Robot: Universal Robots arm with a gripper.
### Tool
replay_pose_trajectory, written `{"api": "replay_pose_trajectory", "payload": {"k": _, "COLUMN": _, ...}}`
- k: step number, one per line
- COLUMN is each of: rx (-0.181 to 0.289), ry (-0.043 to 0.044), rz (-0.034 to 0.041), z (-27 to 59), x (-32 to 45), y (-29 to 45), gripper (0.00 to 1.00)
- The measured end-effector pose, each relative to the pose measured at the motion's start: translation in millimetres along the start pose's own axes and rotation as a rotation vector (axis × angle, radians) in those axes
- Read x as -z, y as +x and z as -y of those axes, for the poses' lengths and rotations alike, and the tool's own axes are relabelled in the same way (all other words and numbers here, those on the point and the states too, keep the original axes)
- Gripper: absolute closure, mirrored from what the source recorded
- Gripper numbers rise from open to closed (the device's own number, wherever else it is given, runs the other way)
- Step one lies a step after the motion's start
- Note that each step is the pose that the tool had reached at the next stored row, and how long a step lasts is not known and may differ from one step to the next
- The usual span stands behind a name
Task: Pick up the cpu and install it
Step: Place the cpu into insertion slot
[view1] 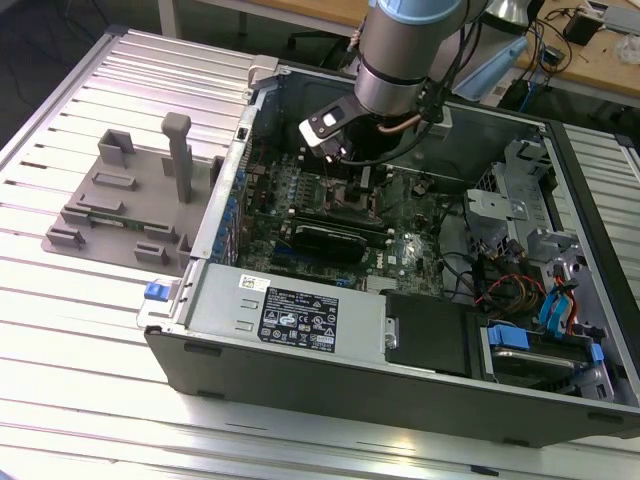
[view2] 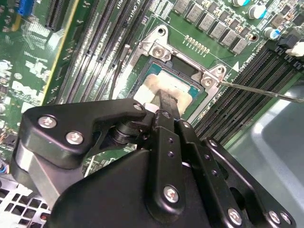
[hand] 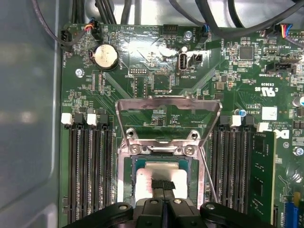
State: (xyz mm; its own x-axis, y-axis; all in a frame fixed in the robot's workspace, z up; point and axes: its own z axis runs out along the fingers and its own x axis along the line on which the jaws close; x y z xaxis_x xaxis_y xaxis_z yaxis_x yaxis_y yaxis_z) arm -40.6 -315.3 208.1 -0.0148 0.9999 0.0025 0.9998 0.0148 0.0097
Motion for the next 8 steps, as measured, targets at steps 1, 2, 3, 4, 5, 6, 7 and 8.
{"api": "replay_pose_trajectory", "payload": {"k": 1, "rx": 0.000, "ry": 0.0000, "rz": 0.0000, "z": -0.1, "x": 3.0, "y": 0.1, "gripper": 0.89}}
{"api": "replay_pose_trajectory", "payload": {"k": 2, "rx": 0.000, "ry": 0.0000, "rz": 0.0001, "z": -0.1, "x": 5.0, "y": 0.0, "gripper": 0.89}}
{"api": "replay_pose_trajectory", "payload": {"k": 3, "rx": 0.000, "ry": 0.0000, "rz": 0.0000, "z": -0.1, "x": 7.3, "y": 0.1, "gripper": 0.89}}
{"api": "replay_pose_trajectory", "payload": {"k": 4, "rx": 0.000, "ry": 0.0000, "rz": 0.0001, "z": -0.1, "x": 14.7, "y": 0.1, "gripper": 0.89}}
{"api": "replay_pose_trajectory", "payload": {"k": 5, "rx": 0.000, "ry": 0.0000, "rz": 0.0000, "z": -0.1, "x": 17.9, "y": 0.1, "gripper": 0.89}}
{"api": "replay_pose_trajectory", "payload": {"k": 6, "rx": 0.000, "ry": 0.0000, "rz": 0.0001, "z": -0.2, "x": 21.1, "y": 0.1, "gripper": 0.89}}
{"api": "replay_pose_trajectory", "payload": {"k": 7, "rx": 0.000, "ry": 0.0001, "rz": 0.0002, "z": -0.2, "x": 27.2, "y": 0.1, "gripper": 0.89}}
{"api": "replay_pose_trajectory", "payload": {"k": 8, "rx": 0.000, "ry": 0.0000, "rz": 0.0000, "z": -0.3, "x": 36.6, "y": 0.1, "gripper": 0.89}}
